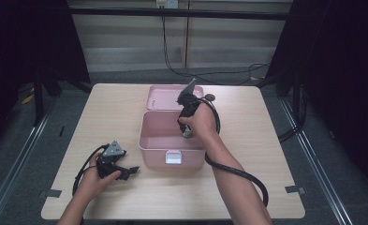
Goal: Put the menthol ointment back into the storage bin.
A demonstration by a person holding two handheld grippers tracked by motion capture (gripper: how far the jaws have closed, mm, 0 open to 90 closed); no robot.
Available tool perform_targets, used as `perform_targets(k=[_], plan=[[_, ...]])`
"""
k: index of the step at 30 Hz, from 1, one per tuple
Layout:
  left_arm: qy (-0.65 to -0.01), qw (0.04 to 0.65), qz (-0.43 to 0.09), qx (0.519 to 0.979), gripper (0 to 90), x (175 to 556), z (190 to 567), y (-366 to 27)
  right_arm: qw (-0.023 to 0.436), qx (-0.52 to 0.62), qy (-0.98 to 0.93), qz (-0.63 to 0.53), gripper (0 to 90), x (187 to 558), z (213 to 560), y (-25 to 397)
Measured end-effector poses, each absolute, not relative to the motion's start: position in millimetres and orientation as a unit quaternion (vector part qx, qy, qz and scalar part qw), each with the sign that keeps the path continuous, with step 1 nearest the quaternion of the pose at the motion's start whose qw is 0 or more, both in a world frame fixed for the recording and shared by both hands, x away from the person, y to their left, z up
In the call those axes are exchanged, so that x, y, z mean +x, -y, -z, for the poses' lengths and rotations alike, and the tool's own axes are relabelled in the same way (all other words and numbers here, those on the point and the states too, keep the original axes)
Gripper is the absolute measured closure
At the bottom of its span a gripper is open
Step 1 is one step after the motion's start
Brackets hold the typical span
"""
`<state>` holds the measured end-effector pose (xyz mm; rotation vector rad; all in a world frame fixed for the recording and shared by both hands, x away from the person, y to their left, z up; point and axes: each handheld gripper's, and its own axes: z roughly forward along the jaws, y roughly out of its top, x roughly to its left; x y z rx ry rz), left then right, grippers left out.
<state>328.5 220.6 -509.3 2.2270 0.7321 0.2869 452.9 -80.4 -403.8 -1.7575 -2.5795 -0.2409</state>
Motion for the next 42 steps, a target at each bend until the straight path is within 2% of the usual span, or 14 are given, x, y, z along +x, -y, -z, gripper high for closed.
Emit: perform_targets(k=[42], plan=[[-0.286, 0.38, -0.112, 0.872, 14.2, 329, 509, -221, -0.001, -0.546, 0.835, 0.075, 50.3, 453, 426, 80]])
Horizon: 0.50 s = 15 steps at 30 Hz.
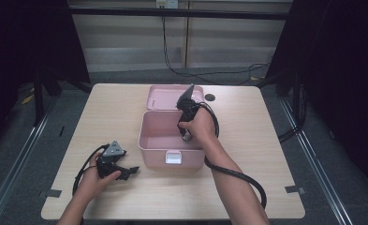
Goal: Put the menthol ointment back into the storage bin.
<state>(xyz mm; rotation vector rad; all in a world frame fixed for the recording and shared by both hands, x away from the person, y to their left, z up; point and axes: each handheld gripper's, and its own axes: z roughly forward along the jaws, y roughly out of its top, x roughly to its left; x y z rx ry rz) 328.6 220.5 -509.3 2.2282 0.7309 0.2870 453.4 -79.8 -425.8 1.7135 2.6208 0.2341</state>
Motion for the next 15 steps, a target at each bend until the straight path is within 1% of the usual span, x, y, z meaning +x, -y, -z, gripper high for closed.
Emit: perform_targets(k=[15], plan=[[-0.286, 0.38, -0.112, 0.873, 14.2, 328.5, 509.3, -220.5, 0.001, 0.537, -0.841, -0.065, 50.1, 453.5, 430.0, 78.5]])
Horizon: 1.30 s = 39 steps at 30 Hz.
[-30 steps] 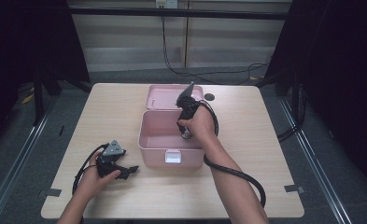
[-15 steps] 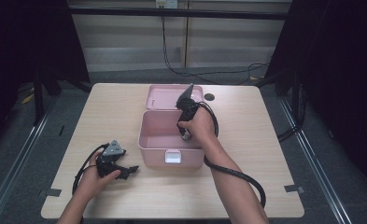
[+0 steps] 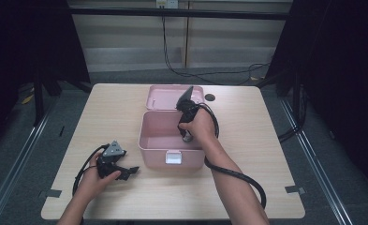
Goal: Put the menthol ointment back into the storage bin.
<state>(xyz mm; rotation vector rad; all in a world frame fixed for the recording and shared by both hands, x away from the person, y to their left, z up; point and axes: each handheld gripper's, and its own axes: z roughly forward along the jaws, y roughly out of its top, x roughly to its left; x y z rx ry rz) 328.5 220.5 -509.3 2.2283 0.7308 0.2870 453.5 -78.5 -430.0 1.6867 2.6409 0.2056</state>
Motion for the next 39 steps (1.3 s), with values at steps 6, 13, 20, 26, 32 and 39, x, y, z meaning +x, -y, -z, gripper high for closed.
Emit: perform_targets(k=[6, 13, 20, 26, 32, 39], plan=[[-0.286, 0.38, -0.112, 0.873, 14.2, 329, 509, -221, 0.005, 0.532, -0.844, -0.07, 48.4, 453, 430, 77], [-0.286, 0.38, -0.112, 0.873, 14.2, 329, 509, -221, 0.001, 0.535, -0.842, -0.067, 47.8, 453, 427, 79], [-0.286, 0.38, -0.112, 0.872, 14.2, 329, 509, -221, 0.001, 0.534, -0.842, -0.072, 46.4, 452, 419, 80], [-0.286, 0.38, -0.112, 0.873, 14.2, 329, 509, -221, 0.003, 0.532, -0.844, -0.068, 45.8, 450, 407, 82], [-0.286, 0.38, -0.112, 0.872, 14.2, 329, 509, -221, 0.001, 0.524, -0.849, -0.065, 45.1, 447, 400, 81], [-0.285, 0.379, -0.109, 0.873, 14.2, 329, 509, -221, 0.001, 0.49, -0.87, -0.057, 39.2, 443, 391, 77]])
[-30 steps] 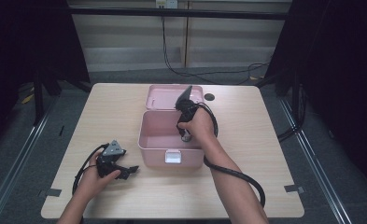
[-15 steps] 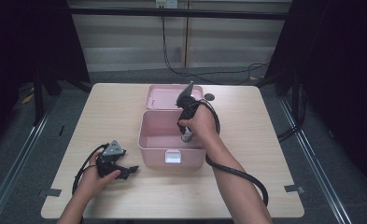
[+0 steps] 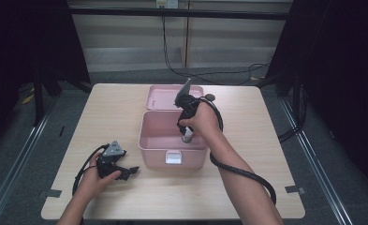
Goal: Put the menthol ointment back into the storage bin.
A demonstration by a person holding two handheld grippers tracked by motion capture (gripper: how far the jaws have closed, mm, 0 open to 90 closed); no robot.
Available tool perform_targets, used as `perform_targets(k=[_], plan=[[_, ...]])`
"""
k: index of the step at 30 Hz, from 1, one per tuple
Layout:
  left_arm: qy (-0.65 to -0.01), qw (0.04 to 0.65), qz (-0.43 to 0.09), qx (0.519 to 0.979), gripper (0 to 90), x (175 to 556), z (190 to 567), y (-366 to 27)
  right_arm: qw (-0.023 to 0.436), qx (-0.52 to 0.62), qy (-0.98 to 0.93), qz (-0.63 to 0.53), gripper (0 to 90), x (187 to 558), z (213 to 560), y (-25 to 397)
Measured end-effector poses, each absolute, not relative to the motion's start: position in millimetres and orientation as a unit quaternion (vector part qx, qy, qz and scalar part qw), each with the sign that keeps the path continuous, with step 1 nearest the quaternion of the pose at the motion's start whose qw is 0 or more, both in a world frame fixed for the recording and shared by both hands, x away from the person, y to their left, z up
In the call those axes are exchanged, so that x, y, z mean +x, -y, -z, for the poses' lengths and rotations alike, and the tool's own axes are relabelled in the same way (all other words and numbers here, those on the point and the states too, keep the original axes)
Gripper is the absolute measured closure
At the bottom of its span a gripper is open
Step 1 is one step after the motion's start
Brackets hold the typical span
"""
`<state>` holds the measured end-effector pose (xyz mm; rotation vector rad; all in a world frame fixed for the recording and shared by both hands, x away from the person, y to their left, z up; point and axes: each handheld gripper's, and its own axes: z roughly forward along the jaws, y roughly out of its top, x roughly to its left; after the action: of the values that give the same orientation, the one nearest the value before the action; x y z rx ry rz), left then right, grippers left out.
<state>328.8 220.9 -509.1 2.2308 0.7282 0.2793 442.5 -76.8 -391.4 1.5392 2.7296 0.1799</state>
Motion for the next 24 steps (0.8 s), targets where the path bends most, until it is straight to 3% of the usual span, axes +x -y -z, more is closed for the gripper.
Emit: perform_targets(k=[24], plan=[[-0.285, 0.379, -0.11, 0.873, 14.2, 329, 509, -221, 0.004, 0.378, -0.922, -0.084, 22.0, 427, 355, 82]])
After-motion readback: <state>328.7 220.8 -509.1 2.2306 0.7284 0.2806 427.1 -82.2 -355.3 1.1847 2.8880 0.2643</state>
